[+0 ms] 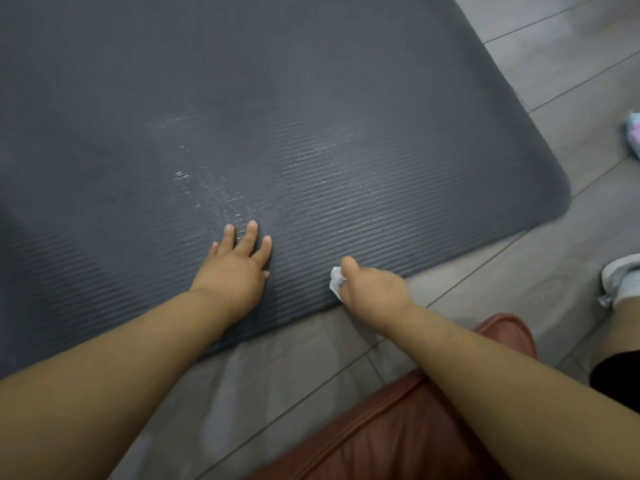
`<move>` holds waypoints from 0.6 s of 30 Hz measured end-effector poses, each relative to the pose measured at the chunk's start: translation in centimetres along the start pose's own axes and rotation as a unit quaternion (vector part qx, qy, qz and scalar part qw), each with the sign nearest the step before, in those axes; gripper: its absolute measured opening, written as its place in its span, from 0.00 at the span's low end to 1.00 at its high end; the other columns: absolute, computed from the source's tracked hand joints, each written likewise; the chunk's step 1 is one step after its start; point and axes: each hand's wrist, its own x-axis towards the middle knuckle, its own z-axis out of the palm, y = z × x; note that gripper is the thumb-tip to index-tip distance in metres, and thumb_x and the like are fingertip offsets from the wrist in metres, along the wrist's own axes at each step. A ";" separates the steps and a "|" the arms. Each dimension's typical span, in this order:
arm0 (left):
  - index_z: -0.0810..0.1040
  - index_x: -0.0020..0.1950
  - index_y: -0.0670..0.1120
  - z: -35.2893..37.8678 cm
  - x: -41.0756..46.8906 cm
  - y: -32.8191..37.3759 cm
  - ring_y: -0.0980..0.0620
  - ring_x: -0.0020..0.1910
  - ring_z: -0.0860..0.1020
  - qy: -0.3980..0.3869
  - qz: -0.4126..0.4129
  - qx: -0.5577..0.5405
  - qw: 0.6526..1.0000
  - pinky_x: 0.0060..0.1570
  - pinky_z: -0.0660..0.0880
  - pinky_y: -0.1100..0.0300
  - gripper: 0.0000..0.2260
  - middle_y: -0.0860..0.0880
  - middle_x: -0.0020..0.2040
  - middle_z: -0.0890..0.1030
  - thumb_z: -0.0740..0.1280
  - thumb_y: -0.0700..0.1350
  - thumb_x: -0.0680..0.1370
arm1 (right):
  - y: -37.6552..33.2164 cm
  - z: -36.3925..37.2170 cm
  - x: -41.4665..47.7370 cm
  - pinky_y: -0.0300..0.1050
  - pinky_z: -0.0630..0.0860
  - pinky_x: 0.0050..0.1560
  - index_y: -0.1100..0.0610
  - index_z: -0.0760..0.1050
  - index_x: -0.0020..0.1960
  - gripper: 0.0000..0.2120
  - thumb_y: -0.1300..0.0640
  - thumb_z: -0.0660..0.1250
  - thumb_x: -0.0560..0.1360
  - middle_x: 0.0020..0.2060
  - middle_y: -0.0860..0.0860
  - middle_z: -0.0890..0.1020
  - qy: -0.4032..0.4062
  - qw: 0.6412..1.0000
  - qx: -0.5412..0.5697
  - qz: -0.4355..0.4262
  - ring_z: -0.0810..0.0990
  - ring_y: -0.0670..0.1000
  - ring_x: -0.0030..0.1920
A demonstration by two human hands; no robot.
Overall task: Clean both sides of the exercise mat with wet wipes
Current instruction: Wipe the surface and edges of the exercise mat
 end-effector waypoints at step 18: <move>0.33 0.75 0.53 2.7 -5.5 -0.5 0.33 0.73 0.36 -0.063 0.092 0.157 0.981 0.70 0.50 0.34 0.33 0.41 0.75 0.32 0.54 0.40 0.81 | 8.4 -1.7 0.4 0.49 0.61 0.67 0.53 0.42 0.77 0.41 0.42 0.63 0.75 0.70 0.54 0.56 -0.027 0.999 -0.015 0.044 0.58 0.57 0.66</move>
